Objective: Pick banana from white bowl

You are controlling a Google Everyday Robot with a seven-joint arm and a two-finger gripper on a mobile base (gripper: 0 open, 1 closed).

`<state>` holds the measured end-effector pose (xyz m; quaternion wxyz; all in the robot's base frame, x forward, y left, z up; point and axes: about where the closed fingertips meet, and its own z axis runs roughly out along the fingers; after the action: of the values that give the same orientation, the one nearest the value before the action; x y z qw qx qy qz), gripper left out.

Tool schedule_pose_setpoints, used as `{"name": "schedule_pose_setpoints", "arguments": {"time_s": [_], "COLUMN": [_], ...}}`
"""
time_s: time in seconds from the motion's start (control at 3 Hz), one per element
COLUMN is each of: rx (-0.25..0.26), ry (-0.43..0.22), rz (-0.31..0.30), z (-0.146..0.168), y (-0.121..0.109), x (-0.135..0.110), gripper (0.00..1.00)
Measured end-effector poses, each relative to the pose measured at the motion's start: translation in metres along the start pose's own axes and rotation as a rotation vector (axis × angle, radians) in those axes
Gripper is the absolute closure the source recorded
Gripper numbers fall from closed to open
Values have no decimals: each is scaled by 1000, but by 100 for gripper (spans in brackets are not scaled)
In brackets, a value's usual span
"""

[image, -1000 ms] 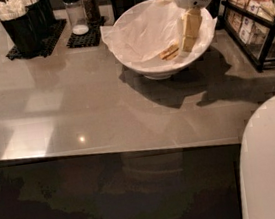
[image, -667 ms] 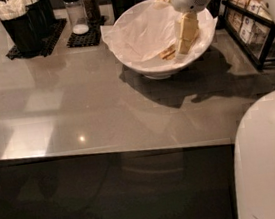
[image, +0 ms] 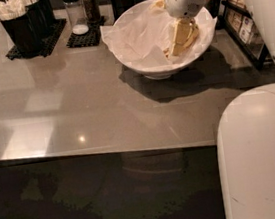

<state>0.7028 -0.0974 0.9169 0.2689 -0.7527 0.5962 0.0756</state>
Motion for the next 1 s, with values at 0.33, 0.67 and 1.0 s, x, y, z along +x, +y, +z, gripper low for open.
{"name": "schedule_pose_setpoints", "arguments": {"time_s": [0.33,0.67,1.0], "rx": [7,7,7], "ry": [-3,-3,-3], "rz": [0,0,0], "z": [3,3,3], "y": [-3,-3,-3], "x": [-1,-1,-1], "gripper": [19,43,67]}}
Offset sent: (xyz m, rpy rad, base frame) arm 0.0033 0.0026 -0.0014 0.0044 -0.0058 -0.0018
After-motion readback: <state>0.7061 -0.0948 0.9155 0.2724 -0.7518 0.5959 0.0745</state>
